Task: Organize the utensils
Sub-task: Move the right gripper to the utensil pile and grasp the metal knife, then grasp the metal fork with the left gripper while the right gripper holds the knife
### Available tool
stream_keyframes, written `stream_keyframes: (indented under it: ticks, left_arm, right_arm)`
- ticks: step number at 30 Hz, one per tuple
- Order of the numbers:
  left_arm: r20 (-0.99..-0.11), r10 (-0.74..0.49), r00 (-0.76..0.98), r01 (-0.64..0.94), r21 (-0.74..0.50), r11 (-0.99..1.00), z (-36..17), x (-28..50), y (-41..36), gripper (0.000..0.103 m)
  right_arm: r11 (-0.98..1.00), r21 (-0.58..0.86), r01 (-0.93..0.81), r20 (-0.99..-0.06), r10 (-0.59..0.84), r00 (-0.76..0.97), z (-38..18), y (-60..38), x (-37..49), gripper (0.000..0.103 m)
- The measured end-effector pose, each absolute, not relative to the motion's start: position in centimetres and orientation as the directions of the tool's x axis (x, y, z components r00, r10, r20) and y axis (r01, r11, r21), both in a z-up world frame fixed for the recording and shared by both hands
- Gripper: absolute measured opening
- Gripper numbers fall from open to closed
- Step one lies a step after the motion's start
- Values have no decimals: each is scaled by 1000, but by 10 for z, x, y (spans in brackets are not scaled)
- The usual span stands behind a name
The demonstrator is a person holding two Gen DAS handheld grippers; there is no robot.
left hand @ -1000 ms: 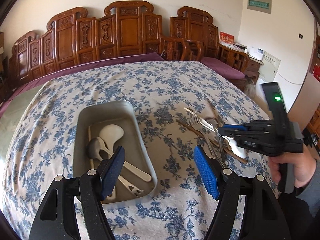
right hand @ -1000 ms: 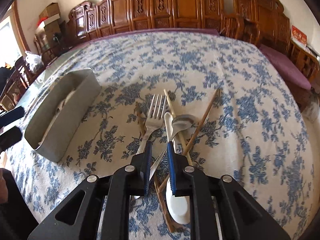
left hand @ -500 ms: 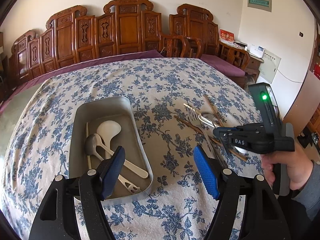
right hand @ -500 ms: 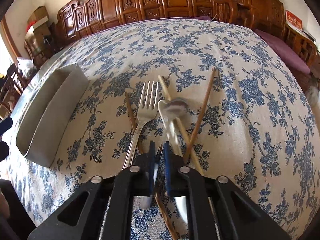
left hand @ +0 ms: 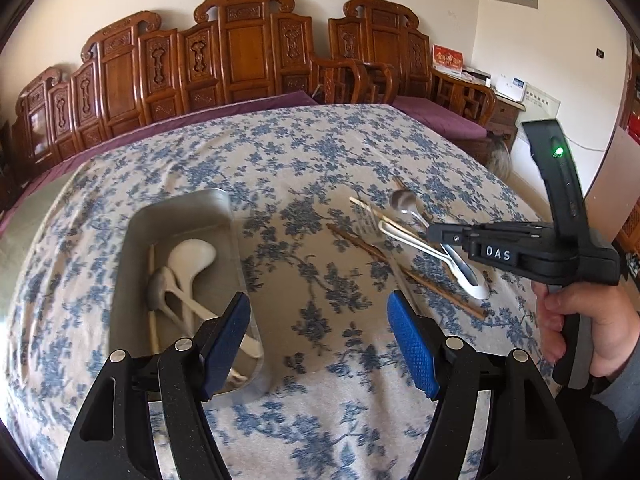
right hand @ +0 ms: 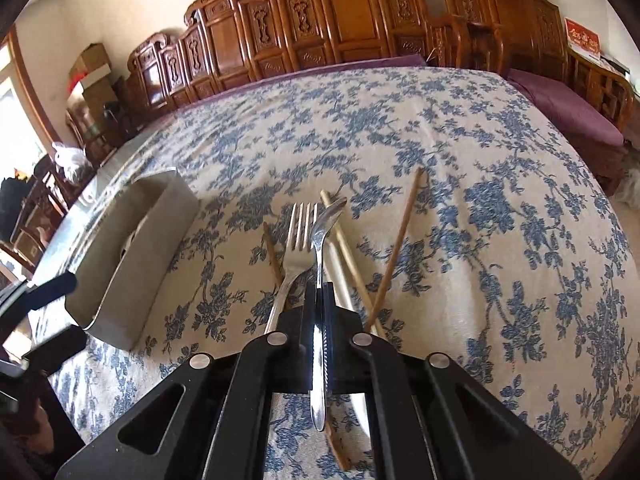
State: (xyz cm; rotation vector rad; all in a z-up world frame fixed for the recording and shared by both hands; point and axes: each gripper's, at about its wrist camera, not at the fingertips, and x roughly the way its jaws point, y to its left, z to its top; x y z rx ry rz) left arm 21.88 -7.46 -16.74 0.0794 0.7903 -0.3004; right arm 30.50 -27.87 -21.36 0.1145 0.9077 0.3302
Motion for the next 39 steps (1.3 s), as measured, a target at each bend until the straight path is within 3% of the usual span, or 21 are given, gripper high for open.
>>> stream_keyframes:
  ticks: [6, 18, 19, 26, 39]
  left_arm:
    - [-728, -254, 637, 326, -44, 944, -181, 236, -104, 68]
    - [-786, -308, 535, 365, -114, 924, -215, 280, -149, 43]
    - [-790, -309, 529, 364, -118, 924, -217, 283, -151, 37]
    - [-827, -267, 495, 357, -87, 930, -234, 294, -162, 24]
    - [-855, -253, 453, 353, -89, 931, -237, 300, -173, 18]
  right_arm:
    - [951, 235, -202, -746, 310, 590, -214, -300, 306, 4]
    - [956, 228, -183, -743, 292, 602, -215, -320, 309, 5]
    - [956, 232, -182, -742, 295, 602, -215, -321, 309, 5]
    - [949, 245, -200, -738, 316, 597, -214, -318, 310, 5]
    - [946, 251, -203, -731, 323, 600, -211, -318, 308, 5]
